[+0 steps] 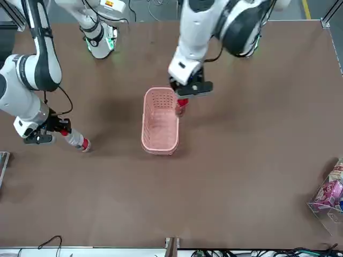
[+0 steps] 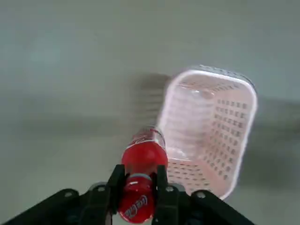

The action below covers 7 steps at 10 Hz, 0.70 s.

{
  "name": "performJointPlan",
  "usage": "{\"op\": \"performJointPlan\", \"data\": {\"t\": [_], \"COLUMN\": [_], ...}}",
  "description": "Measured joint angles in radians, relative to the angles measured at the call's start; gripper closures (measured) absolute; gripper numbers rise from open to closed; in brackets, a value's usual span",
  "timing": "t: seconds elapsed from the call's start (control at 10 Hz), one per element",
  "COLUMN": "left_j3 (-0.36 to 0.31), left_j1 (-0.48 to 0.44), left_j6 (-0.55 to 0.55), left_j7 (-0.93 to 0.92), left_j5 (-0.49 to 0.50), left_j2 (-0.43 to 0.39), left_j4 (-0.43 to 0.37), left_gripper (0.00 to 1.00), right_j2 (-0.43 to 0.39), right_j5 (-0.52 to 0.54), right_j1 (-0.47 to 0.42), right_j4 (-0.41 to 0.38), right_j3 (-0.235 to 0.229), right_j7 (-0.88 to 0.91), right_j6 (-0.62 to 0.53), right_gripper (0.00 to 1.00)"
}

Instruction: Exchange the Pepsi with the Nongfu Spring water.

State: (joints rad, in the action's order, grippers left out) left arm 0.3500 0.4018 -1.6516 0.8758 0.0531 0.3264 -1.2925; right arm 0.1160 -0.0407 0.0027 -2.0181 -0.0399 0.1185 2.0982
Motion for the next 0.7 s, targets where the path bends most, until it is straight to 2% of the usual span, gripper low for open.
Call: {"op": "performJointPlan", "data": {"t": [0.2,0.3,0.5,0.7], "left_j3": [-0.001,-0.001,0.000,0.000], "left_j1": [-0.161,-0.232,-0.351,-0.483], "left_j6": [0.102,0.107,0.057,-0.045], "left_j7": [-0.166,-0.231,-0.357,-0.507], "left_j5": [-0.023,-0.024,-0.023,-0.023], "left_j2": [-0.053,-0.066,-0.095,-0.154], "left_j4": [-0.012,-0.037,-0.129,-0.275], "left_gripper": [0.68,0.68,0.68,0.68], "right_j2": [-0.001,-0.002,-0.005,-0.009], "right_j5": [-0.022,-0.034,-0.044,-0.050], "right_j1": [0.046,0.082,0.173,0.257], "right_j4": [0.047,0.089,0.171,0.229], "right_j3": [0.003,0.005,0.008,0.011], "right_j7": [-0.019,-0.042,-0.106,-0.148], "right_j6": [-0.070,-0.123,-0.202,-0.266], "right_gripper": [0.64,0.64,0.64,0.64]}}
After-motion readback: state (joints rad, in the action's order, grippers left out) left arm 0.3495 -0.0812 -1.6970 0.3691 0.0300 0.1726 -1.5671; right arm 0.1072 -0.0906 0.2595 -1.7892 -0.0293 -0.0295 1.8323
